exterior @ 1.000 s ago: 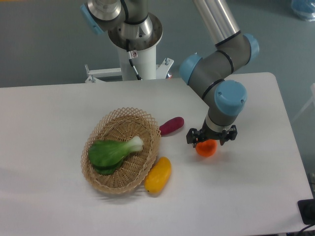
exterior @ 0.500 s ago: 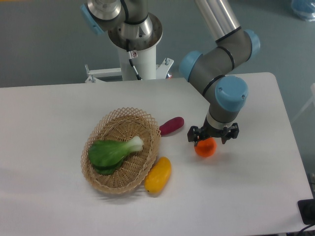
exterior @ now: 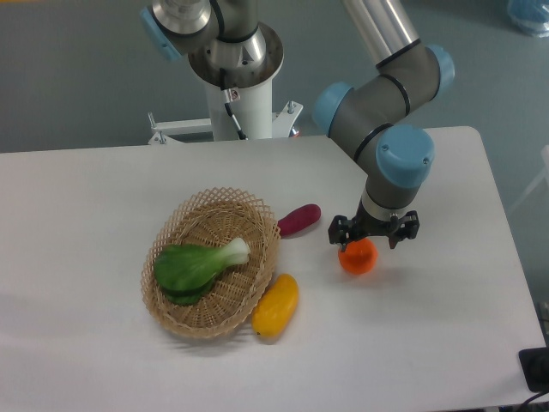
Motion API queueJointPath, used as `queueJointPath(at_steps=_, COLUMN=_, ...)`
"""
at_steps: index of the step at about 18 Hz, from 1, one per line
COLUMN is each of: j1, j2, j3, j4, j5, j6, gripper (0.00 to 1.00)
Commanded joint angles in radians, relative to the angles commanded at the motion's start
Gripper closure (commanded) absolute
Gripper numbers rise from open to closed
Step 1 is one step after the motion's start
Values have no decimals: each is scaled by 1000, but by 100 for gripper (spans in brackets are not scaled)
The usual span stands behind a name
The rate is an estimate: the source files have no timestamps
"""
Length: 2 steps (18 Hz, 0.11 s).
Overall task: Place the orange on the table
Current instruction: 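Open the gripper to release the orange and raise slightly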
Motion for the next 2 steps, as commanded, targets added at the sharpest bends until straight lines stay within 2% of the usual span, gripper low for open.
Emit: queueJointPath(at_steps=2, j1=2, j2=2, j3=3, j4=-2, j5=0, j6=11, gripper=0)
